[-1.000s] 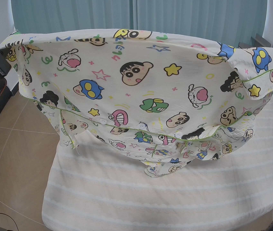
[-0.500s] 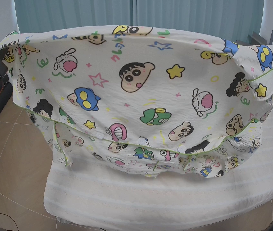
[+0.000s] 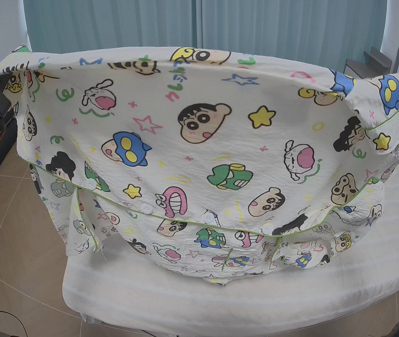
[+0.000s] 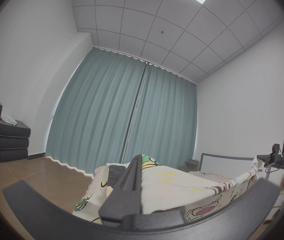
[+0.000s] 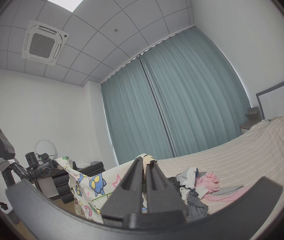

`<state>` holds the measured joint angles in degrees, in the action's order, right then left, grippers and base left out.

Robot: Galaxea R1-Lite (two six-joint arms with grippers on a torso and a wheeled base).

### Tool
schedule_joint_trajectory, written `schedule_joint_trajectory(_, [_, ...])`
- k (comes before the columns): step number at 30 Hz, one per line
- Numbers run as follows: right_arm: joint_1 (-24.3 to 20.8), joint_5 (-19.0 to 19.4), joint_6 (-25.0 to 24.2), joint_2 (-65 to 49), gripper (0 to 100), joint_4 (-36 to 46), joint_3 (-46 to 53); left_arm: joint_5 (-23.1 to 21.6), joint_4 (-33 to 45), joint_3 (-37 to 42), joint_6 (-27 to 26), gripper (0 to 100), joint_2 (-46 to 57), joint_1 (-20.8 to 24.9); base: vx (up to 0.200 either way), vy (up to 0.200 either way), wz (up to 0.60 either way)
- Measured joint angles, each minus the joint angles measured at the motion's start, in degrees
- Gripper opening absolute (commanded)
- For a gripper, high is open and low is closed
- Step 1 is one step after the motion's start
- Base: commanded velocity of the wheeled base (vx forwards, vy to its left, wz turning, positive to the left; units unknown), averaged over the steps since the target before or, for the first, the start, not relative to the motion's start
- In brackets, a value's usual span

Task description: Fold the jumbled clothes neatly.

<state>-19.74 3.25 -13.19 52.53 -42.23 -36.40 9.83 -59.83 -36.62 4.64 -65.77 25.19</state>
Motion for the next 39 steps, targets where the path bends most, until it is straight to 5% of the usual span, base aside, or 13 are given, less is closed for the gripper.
schedule_joint_trajectory(39, [0.1, 0.2, -1.0, -0.9, 0, 0.0, 0.6, 0.0, 0.0, 0.0, -2.2, 0, -0.2, 0.3, 0.0, -0.2, 0.0])
